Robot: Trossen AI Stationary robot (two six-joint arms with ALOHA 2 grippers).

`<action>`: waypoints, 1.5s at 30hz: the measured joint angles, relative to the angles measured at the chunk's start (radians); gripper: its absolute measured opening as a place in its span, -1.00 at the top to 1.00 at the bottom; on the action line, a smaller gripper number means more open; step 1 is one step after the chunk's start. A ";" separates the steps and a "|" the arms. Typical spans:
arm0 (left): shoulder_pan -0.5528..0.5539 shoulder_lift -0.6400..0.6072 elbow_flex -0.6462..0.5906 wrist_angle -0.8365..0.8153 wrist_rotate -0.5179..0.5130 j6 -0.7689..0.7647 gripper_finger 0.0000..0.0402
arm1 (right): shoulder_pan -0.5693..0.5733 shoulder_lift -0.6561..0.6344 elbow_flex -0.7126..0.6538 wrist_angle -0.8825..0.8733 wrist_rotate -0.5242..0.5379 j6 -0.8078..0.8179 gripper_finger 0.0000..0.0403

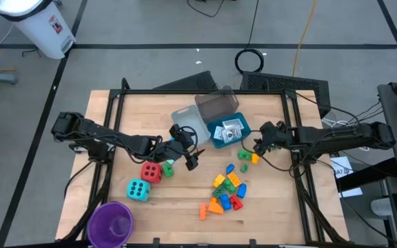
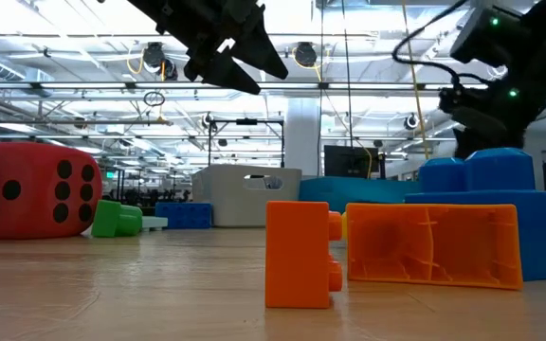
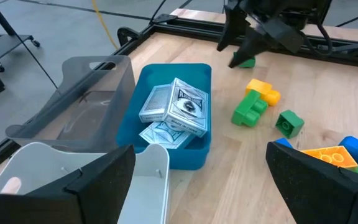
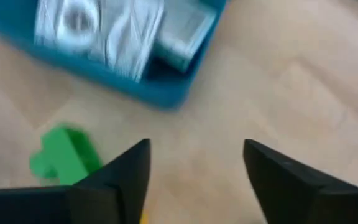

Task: Pick & Place Toys
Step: Put the red dice into the black bin

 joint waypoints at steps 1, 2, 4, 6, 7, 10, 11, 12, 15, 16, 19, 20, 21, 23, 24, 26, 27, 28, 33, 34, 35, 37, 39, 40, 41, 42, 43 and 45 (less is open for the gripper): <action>0.000 0.000 0.000 -0.001 0.000 0.000 -0.82 | -0.001 0.001 0.000 -0.038 -0.003 0.025 -0.26; 0.000 0.000 0.000 -0.003 0.000 -0.004 -0.82 | -0.005 0.004 0.000 -0.079 -0.001 0.065 -0.30; 0.000 0.000 0.000 -0.009 0.001 -0.018 -0.82 | -0.015 0.006 0.000 -0.175 0.001 0.153 -0.35; 0.000 0.000 0.000 -0.016 0.002 -0.021 -0.82 | -0.025 0.012 0.000 -0.265 0.001 0.233 -0.36; 0.000 0.000 0.000 -0.018 0.002 -0.022 -0.82 | -0.028 0.015 -0.001 -0.310 0.001 0.269 -0.36; 0.000 0.000 0.000 -0.020 0.002 -0.021 -0.82 | -0.031 0.024 -0.005 -0.348 0.000 0.312 -0.34; 0.000 0.000 0.000 -0.018 0.002 -0.021 -0.82 | -0.031 0.025 -0.007 -0.342 -0.001 0.309 -0.33; 0.000 0.000 0.000 -0.015 0.002 -0.021 -0.82 | -0.031 0.025 -0.008 -0.333 -0.001 0.300 -0.32; 0.000 0.000 0.000 -0.010 0.002 -0.021 -0.82 | -0.030 0.027 -0.023 -0.325 -0.023 0.299 -0.29; 0.000 0.000 0.000 -0.007 0.002 -0.024 -0.82 | -0.032 0.027 -0.031 -0.324 -0.024 0.298 -0.28; 0.000 0.000 0.000 -0.007 0.002 -0.076 -0.82 | -0.032 0.026 -0.057 -0.277 -0.024 0.289 -0.27; 0.000 0.000 0.000 -0.013 0.002 -0.103 -0.82 | -0.032 0.027 -0.064 -0.263 -0.025 0.290 -0.27; 0.000 0.000 0.000 -0.029 0.006 -0.122 -0.82 | -0.032 0.026 -0.069 -0.245 -0.025 0.288 -0.27; 0.000 0.000 0.001 -0.081 0.014 -0.104 -0.82 | -0.032 0.026 -0.072 -0.219 -0.030 0.266 -0.27; 0.000 -0.004 0.004 -0.125 0.013 -0.095 -0.82 | -0.032 0.026 -0.070 -0.213 -0.044 0.245 -0.27; -0.010 -0.028 0.026 -0.258 -0.002 -0.129 -0.82 | -0.032 0.026 -0.058 -0.212 -0.076 0.212 -0.27; -0.015 -0.043 0.049 -0.316 -0.005 -0.163 -0.82 | -0.032 0.026 -0.053 -0.212 -0.079 0.205 -0.27; -0.024 -0.056 0.080 -0.379 -0.006 -0.192 -0.82 | -0.032 0.025 -0.048 -0.211 -0.078 0.197 -0.27; -0.084 -0.068 0.269 -0.871 0.041 -0.351 -0.82 | -0.032 0.016 -0.032 -0.175 -0.076 0.136 -0.27; -0.094 -0.067 0.301 -0.957 0.081 -0.386 -0.82 | -0.032 0.013 -0.032 -0.159 -0.076 0.128 -0.27; -0.101 -0.064 0.325 -1.029 0.126 -0.414 -0.82 | -0.032 0.011 -0.032 -0.143 -0.076 0.121 -0.27; -0.121 -0.059 0.340 -1.142 0.198 -0.440 -0.82 | -0.032 0.010 -0.032 -0.118 -0.076 0.105 -0.27; -0.152 -0.054 0.321 -1.198 0.242 -0.425 -0.82 | -0.032 0.010 -0.032 -0.100 -0.076 0.101 -0.27; -0.172 -0.052 0.305 -1.203 0.264 -0.418 -0.82 | -0.032 0.010 -0.032 -0.095 -0.076 0.101 -0.27; -0.196 -0.051 0.283 -1.204 0.288 -0.419 -0.82 | -0.032 0.010 -0.032 -0.094 -0.076 0.101 -0.27; -0.220 -0.050 0.260 -1.204 0.307 -0.421 -0.82 | -0.032 0.010 -0.032 -0.095 -0.076 0.101 -0.27; -0.243 -0.047 0.237 -1.202 0.322 -0.428 -0.82 | -0.032 0.010 -0.032 -0.096 -0.076 0.101 -0.27; -0.286 -0.031 0.200 -1.191 0.335 -0.461 -0.82 | -0.032 0.010 -0.032 -0.095 -0.076 0.100 -0.27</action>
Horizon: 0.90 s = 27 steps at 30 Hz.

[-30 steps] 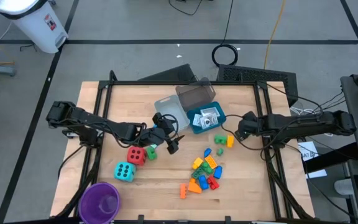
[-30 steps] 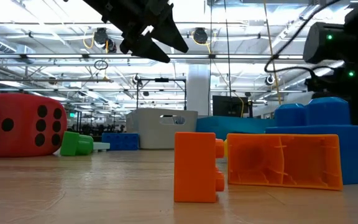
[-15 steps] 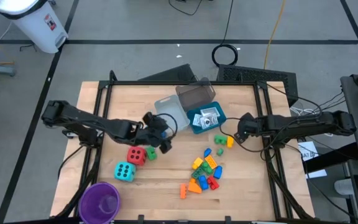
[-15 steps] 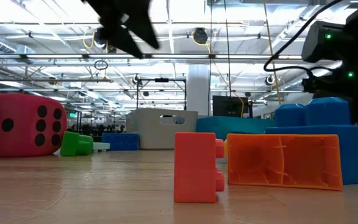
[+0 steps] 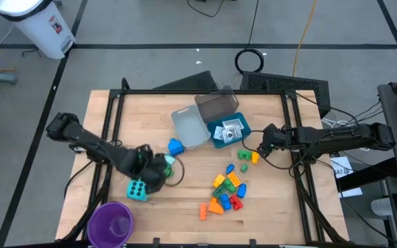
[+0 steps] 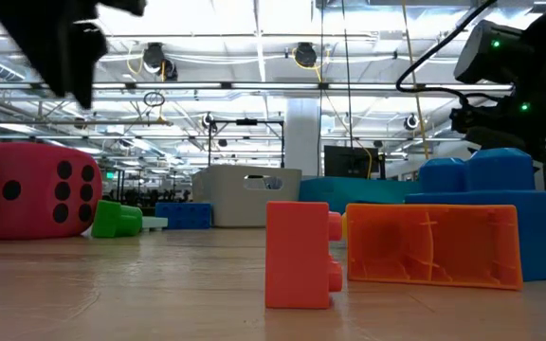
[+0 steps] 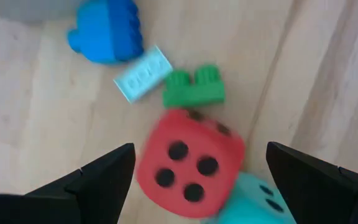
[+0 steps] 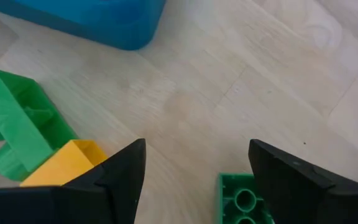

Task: Pick & Place Toys
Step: Put the red dice into the black bin

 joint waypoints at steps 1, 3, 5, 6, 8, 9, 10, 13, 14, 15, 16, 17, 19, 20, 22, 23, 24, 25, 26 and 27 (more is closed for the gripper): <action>-0.022 0.009 -0.017 0.003 0.002 -0.018 -0.82 | 0.000 0.000 0.000 0.000 0.000 -0.003 -0.27; -0.064 0.032 -0.042 0.007 0.001 -0.058 -0.82 | 0.000 0.000 0.000 0.003 0.001 -0.007 -0.27; -0.098 0.064 -0.056 0.010 -0.013 -0.074 -0.82 | 0.000 0.000 0.000 0.005 0.001 -0.007 -0.27; -0.114 0.081 -0.063 0.010 -0.034 -0.075 -0.82 | 0.000 0.000 0.000 0.008 0.001 -0.008 -0.27; -0.135 0.121 -0.070 0.009 -0.090 -0.071 -0.82 | 0.000 0.000 0.000 0.023 0.001 -0.008 -0.27; -0.141 0.143 -0.072 0.010 -0.107 -0.056 -0.82 | 0.000 0.000 0.000 0.030 0.001 -0.008 -0.27; -0.145 0.168 -0.073 0.009 -0.116 -0.033 -0.82 | 0.000 0.000 0.000 0.037 0.001 -0.008 -0.27; -0.145 0.232 -0.072 0.005 -0.149 0.011 -0.82 | 0.001 0.000 0.000 0.043 0.000 -0.007 -0.27; -0.142 0.250 -0.068 0.005 -0.154 0.017 -0.82 | 0.002 0.000 0.000 0.043 -0.001 -0.007 -0.27; -0.140 0.266 -0.067 0.004 -0.156 0.022 -0.81 | 0.002 0.000 0.000 0.043 -0.001 -0.007 -0.27; -0.138 0.282 -0.067 0.004 -0.159 0.026 -0.79 | 0.002 0.000 0.000 0.043 -0.001 -0.005 -0.27; -0.137 0.295 -0.067 0.004 -0.162 0.031 -0.76 | 0.002 0.000 0.000 0.043 -0.001 0.000 -0.27; -0.136 0.310 -0.066 0.004 -0.164 0.028 -0.66 | 0.002 0.000 0.000 0.043 -0.001 0.001 -0.27; -0.136 0.315 -0.066 0.005 -0.171 0.023 -0.59 | 0.002 0.000 0.000 0.043 -0.001 0.001 -0.27; -0.137 0.317 -0.067 0.006 -0.180 0.014 -0.44 | 0.002 0.000 0.000 0.043 -0.001 0.002 -0.27; -0.136 0.317 -0.067 0.007 -0.181 0.003 -0.36 | 0.002 0.000 0.000 0.043 -0.001 0.002 -0.27; -0.135 0.317 -0.068 0.007 -0.183 -0.009 -0.30 | 0.002 0.000 0.000 0.043 -0.001 0.002 -0.27; -0.135 0.316 -0.069 0.008 -0.184 -0.017 -0.26 | 0.002 0.000 0.000 0.043 -0.001 0.003 -0.27; -0.135 0.317 -0.069 0.009 -0.184 -0.024 -0.25 | 0.002 0.000 0.000 0.043 -0.001 0.003 -0.27; -0.135 0.317 -0.069 0.009 -0.184 -0.032 -0.25 | 0.002 0.000 0.000 0.043 -0.001 0.004 -0.27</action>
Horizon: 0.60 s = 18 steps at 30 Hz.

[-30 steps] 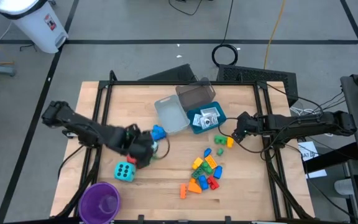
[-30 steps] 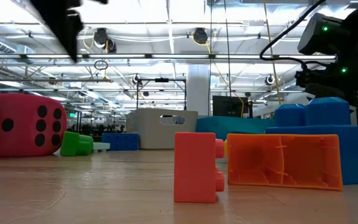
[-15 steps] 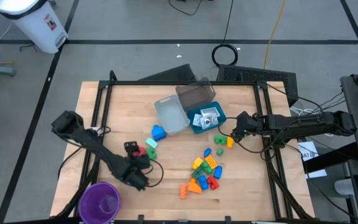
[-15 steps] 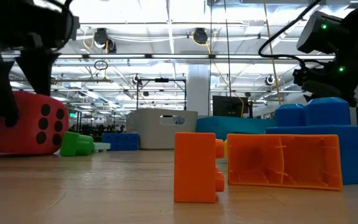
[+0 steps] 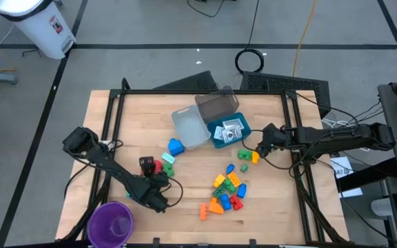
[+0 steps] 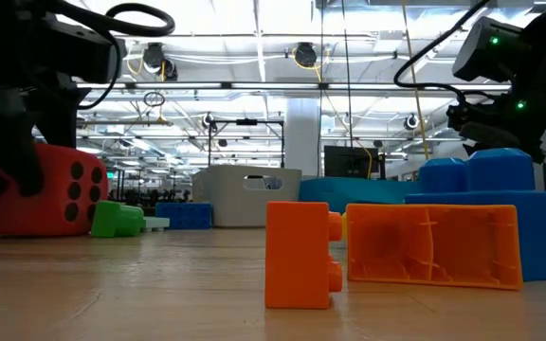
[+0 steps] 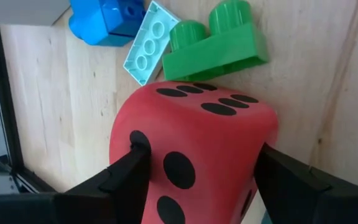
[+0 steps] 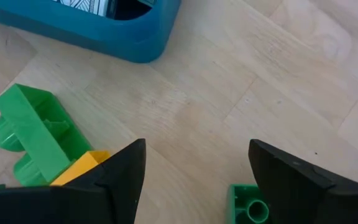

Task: Pick & Place Toys
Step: Put the red dice into the black bin

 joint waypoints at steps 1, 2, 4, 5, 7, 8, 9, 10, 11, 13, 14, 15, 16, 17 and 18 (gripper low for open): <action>0.000 0.000 0.000 0.000 0.000 -0.005 -0.25 | 0.000 0.000 0.000 0.000 0.000 0.000 -0.27; 0.000 0.000 -0.001 0.000 0.000 -0.007 -0.25 | 0.000 0.000 0.000 0.000 0.000 0.000 -0.27; 0.000 0.000 -0.001 0.000 -0.001 -0.015 -0.25 | 0.000 0.000 0.000 0.000 0.000 0.000 -0.27; 0.000 0.001 0.002 -0.005 -0.003 -0.020 -0.25 | 0.000 0.000 0.000 0.000 0.000 0.000 -0.27; 0.002 0.004 0.025 -0.039 -0.003 -0.030 -0.25 | 0.000 0.000 0.000 0.000 0.000 0.000 -0.27; 0.002 0.007 0.043 -0.065 -0.003 -0.031 -0.25 | 0.000 0.000 0.000 0.000 0.000 0.000 -0.27; 0.002 0.009 0.062 -0.097 -0.005 -0.030 -0.25 | 0.000 0.000 0.000 0.000 0.000 0.000 -0.27; 0.005 0.011 0.084 -0.134 -0.006 -0.029 -0.25 | 0.000 0.000 0.000 0.000 0.000 0.000 -0.27; 0.006 0.012 0.114 -0.162 -0.014 -0.028 -0.23 | 0.000 0.000 0.000 0.001 0.001 0.000 -0.27; 0.015 0.009 0.173 -0.209 -0.055 -0.024 -0.20 | 0.000 0.000 0.000 0.003 0.001 0.000 -0.27; 0.019 0.007 0.201 -0.239 -0.065 -0.022 -0.20 | 0.000 0.000 0.000 0.005 0.001 0.000 -0.27; 0.024 0.008 0.229 -0.268 -0.078 -0.019 -0.20 | 0.000 0.000 0.000 0.006 0.001 0.000 -0.27; 0.029 0.009 0.257 -0.280 -0.093 -0.018 -0.19 | 0.000 0.000 0.000 0.005 0.001 0.000 -0.27; 0.035 0.009 0.288 -0.283 -0.112 -0.014 -0.18 | 0.000 0.000 0.000 0.005 0.001 0.000 -0.27; 0.041 0.008 0.313 -0.283 -0.131 -0.002 -0.17 | 0.000 0.000 0.000 0.006 0.001 0.000 -0.27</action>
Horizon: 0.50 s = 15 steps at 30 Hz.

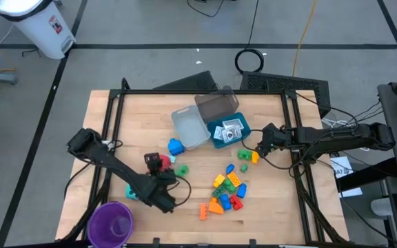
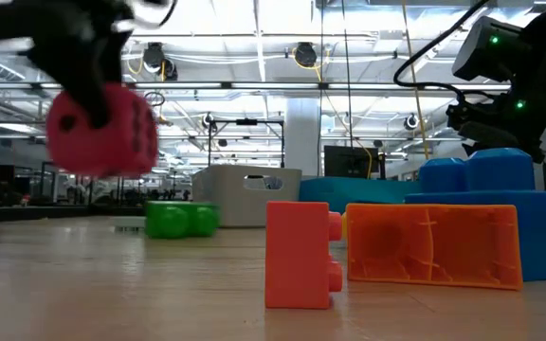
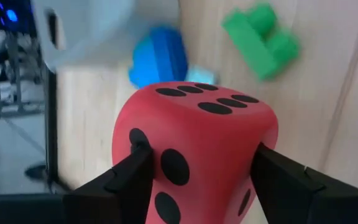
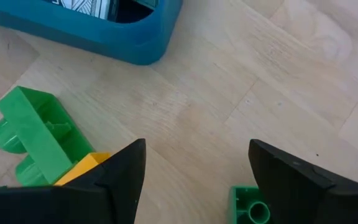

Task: Pick & Place Toys
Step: Put the red dice into the black bin

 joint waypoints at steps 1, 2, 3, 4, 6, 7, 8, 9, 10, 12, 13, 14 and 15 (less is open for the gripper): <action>0.007 -0.002 0.024 -0.005 -0.013 0.015 -0.15 | 0.000 0.000 0.000 -0.001 0.000 0.000 -0.27; 0.013 -0.002 0.049 -0.008 -0.025 0.033 -0.14 | 0.000 0.000 0.000 0.000 0.000 0.000 -0.27; 0.019 -0.001 0.074 -0.007 -0.041 0.055 -0.13 | 0.000 0.000 0.000 0.000 0.000 0.000 -0.27; 0.026 -0.001 0.095 -0.005 -0.055 0.076 -0.12 | 0.000 0.000 0.000 -0.001 0.000 0.000 -0.27; 0.041 -0.002 0.136 -0.007 -0.086 0.118 -0.09 | 0.000 0.000 0.000 0.000 0.000 0.000 -0.27; 0.050 -0.002 0.153 -0.007 -0.103 0.137 -0.07 | 0.000 0.000 -0.002 0.000 0.000 0.000 -0.27; 0.059 -0.002 0.169 -0.007 -0.123 0.157 -0.06 | 0.000 0.000 -0.006 0.005 0.000 -0.001 -0.27; 0.070 -0.002 0.185 -0.008 -0.143 0.178 -0.05 | 0.000 0.000 -0.012 0.012 0.000 -0.003 -0.27; 0.082 -0.002 0.200 -0.008 -0.165 0.202 -0.04 | 0.000 0.000 -0.019 0.021 -0.001 -0.005 -0.27; 0.111 -0.003 0.230 -0.003 -0.204 0.255 -0.03 | 0.000 0.000 -0.032 0.046 -0.004 -0.017 -0.27; 0.129 -0.004 0.242 0.006 -0.220 0.281 -0.03 | 0.000 0.000 -0.036 0.059 -0.014 -0.020 -0.27; 0.148 -0.004 0.252 0.022 -0.233 0.308 -0.03 | 0.000 0.000 -0.040 0.071 -0.028 -0.024 -0.27; 0.170 -0.004 0.260 0.037 -0.240 0.338 -0.03 | 0.000 0.000 -0.041 0.076 -0.035 -0.028 -0.27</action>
